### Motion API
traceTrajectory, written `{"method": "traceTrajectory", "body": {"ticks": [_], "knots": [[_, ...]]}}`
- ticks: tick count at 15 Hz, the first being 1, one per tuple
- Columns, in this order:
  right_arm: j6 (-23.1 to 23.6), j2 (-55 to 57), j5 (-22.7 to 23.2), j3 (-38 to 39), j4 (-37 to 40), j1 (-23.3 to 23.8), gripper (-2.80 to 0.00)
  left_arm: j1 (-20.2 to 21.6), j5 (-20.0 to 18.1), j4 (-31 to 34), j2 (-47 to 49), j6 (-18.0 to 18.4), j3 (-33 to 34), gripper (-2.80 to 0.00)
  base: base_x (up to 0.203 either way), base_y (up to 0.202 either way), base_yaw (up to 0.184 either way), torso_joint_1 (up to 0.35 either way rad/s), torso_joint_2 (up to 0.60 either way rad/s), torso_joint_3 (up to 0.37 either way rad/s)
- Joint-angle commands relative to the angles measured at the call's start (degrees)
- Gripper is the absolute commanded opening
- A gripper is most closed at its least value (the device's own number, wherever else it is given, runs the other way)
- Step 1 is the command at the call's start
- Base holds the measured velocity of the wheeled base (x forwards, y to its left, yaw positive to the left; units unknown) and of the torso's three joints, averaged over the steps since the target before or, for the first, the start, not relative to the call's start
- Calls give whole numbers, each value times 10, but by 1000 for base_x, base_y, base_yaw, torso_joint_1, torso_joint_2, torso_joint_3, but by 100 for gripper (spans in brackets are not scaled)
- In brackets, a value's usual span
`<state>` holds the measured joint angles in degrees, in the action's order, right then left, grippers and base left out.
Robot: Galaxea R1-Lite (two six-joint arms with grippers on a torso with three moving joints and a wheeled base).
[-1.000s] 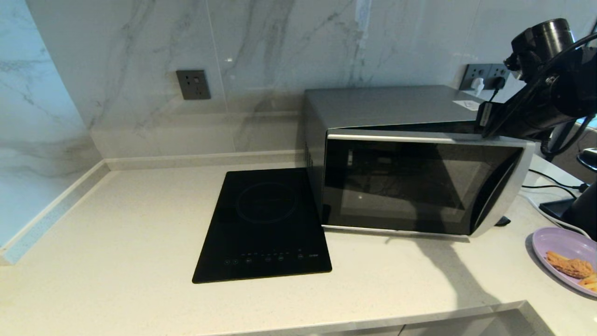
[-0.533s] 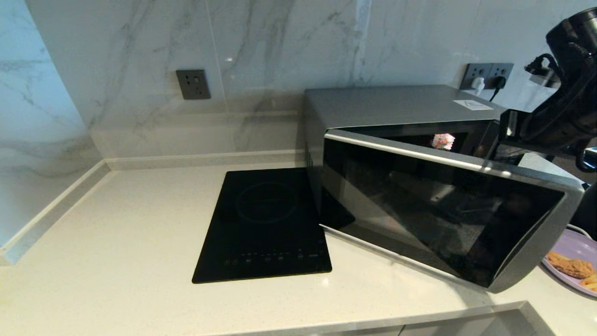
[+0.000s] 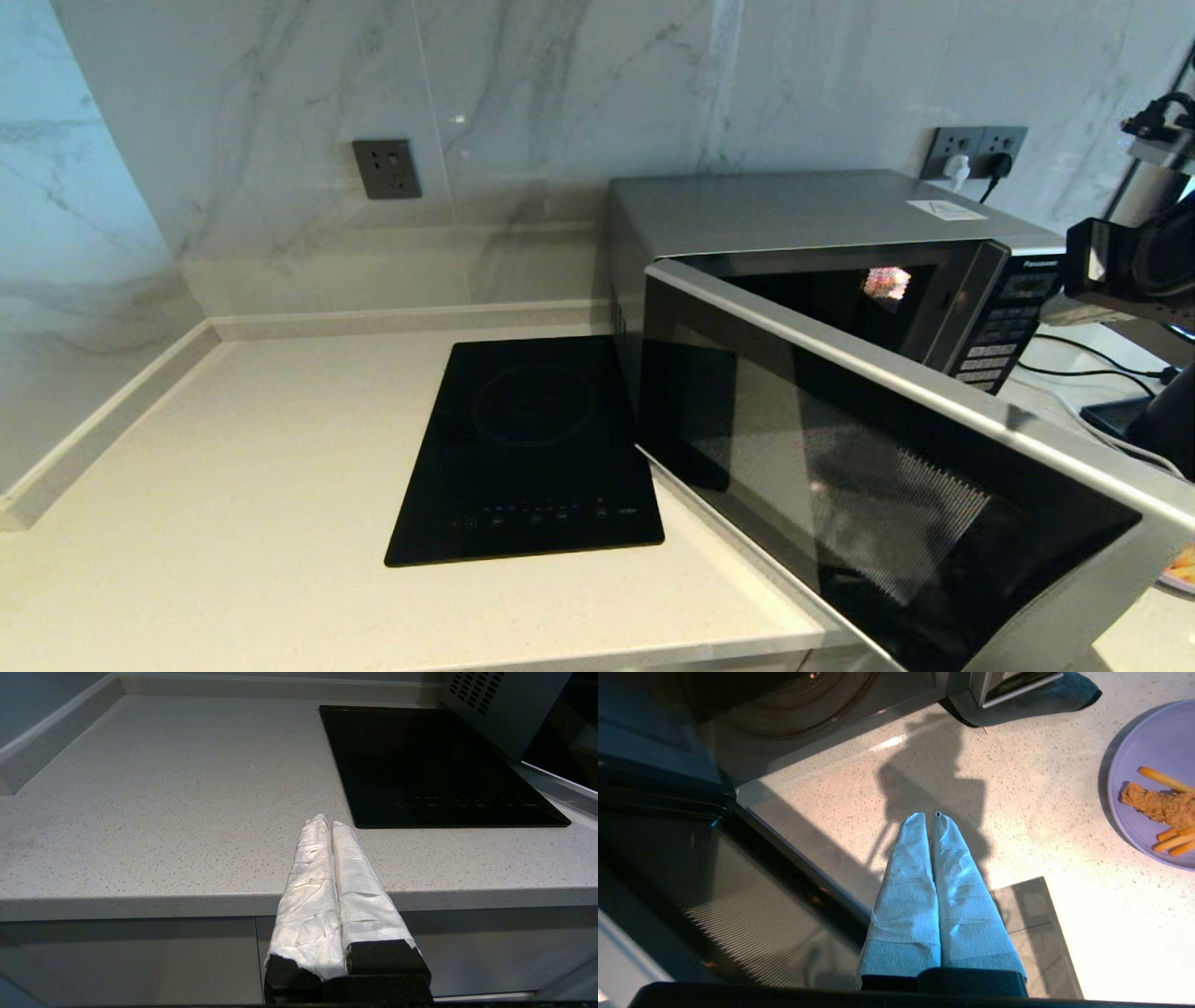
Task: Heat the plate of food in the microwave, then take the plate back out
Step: Open the microwave oven
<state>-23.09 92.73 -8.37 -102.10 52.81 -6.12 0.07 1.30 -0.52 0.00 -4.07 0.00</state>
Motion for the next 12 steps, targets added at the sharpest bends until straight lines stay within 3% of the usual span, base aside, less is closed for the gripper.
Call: {"method": "traceTrajectory", "body": {"ticks": [1,4,6,12], "knots": [[-1,-37,-2,31,2,1,-280,0,0,0,1,-1,0,-280,0,0,0,0,0,0],[-1,-52,-9,54,0,39,-280,0,0,0,1,-1,0,-280,0,0,0,0,0,0],[-1,-52,-9,54,-1,93,-280,0,0,0,1,-1,0,-280,0,0,0,0,0,0],[-2,11,16,70,-39,338,-280,0,0,0,1,-1,0,-280,0,0,0,0,0,0]]}}
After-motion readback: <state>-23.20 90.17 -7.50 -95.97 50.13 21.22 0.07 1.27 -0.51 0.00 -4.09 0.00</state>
